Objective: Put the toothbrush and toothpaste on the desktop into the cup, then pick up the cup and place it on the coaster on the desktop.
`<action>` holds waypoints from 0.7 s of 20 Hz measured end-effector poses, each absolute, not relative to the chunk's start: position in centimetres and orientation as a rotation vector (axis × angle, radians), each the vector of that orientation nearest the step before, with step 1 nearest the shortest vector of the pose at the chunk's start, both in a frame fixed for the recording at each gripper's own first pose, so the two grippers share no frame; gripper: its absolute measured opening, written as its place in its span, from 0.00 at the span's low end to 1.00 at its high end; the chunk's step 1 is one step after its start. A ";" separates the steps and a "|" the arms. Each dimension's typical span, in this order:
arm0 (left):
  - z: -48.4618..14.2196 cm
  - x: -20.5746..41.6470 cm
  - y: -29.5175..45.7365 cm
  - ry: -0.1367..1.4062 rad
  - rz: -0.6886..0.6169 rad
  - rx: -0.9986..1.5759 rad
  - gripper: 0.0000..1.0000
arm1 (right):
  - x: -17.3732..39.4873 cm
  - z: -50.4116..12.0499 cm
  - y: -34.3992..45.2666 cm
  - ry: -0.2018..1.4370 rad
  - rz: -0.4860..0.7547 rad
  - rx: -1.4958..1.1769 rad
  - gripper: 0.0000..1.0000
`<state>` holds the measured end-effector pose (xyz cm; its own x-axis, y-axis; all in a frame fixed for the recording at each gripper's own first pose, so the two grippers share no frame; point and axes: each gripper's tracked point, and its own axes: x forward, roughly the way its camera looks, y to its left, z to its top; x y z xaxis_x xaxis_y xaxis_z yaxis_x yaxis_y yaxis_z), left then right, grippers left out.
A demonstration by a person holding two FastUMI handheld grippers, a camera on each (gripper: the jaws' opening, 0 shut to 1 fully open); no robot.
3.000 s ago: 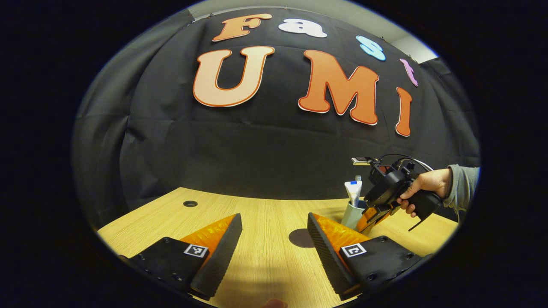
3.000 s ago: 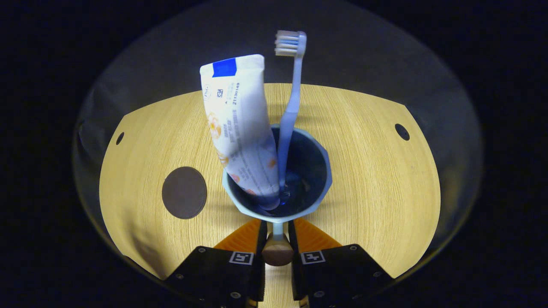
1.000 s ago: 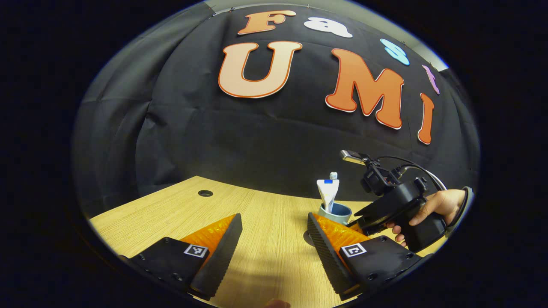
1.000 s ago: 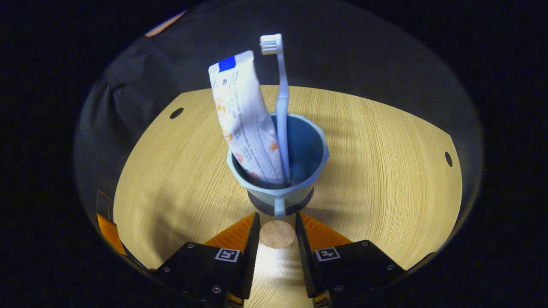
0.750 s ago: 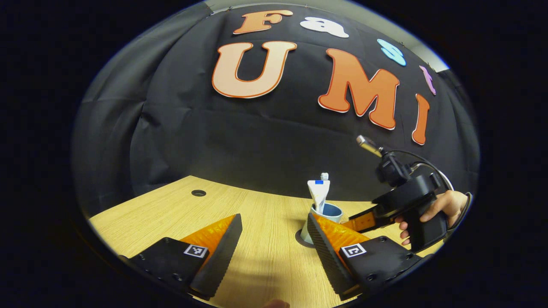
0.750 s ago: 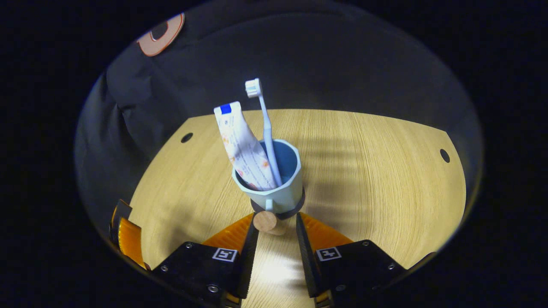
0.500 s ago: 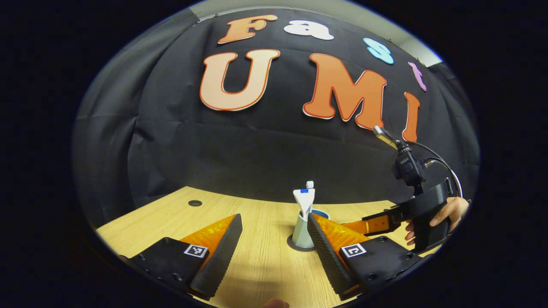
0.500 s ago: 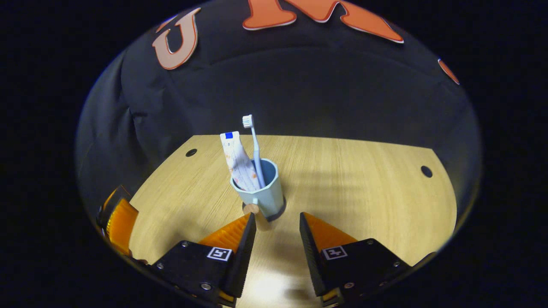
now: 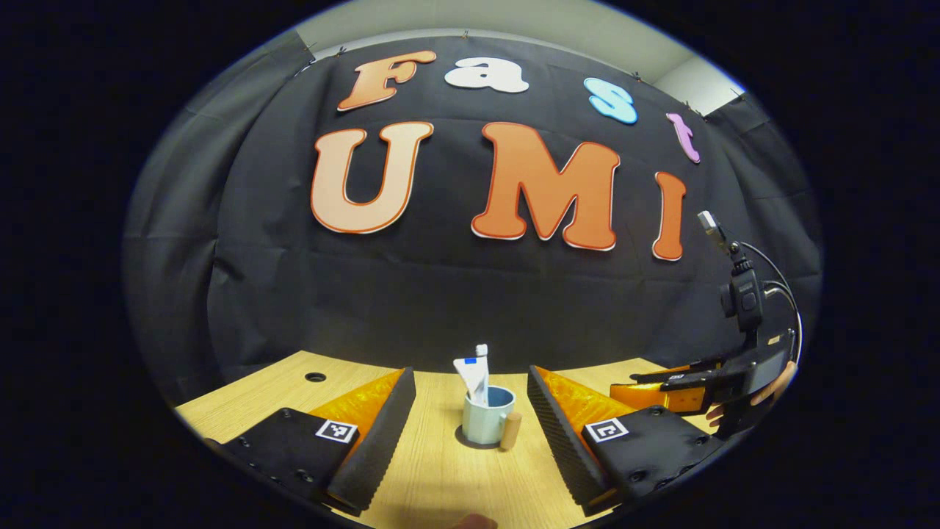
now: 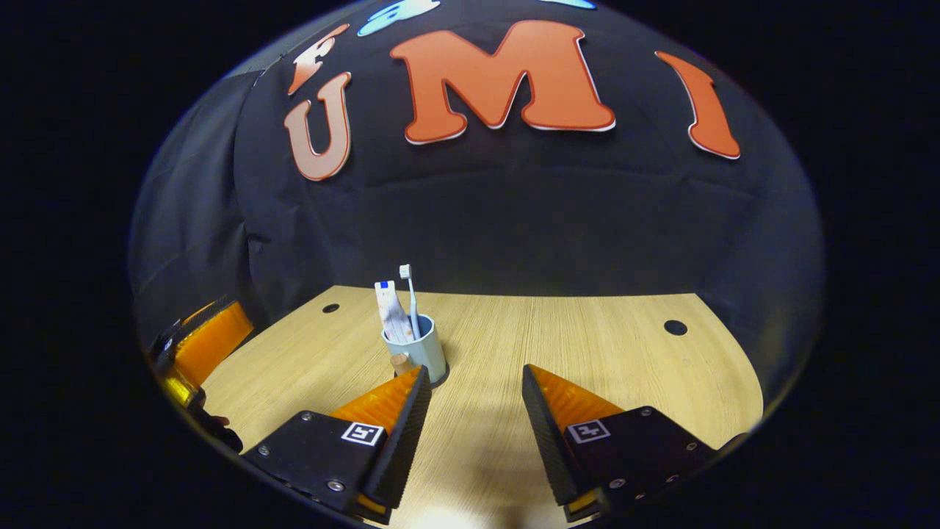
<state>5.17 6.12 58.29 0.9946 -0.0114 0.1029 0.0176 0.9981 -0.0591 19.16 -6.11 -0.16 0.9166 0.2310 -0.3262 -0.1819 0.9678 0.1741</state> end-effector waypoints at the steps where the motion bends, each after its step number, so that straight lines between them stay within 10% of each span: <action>1: 58.6 5.0 5.6 -0.109 -0.022 -0.055 0.97 | 19.0 0.4 -6.6 0.314 0.200 0.139 0.71; 14: 58.5 3.2 4.7 -0.133 -0.009 -0.017 0.96 | 14.8 5.4 -10.3 -0.014 0.103 0.035 0.82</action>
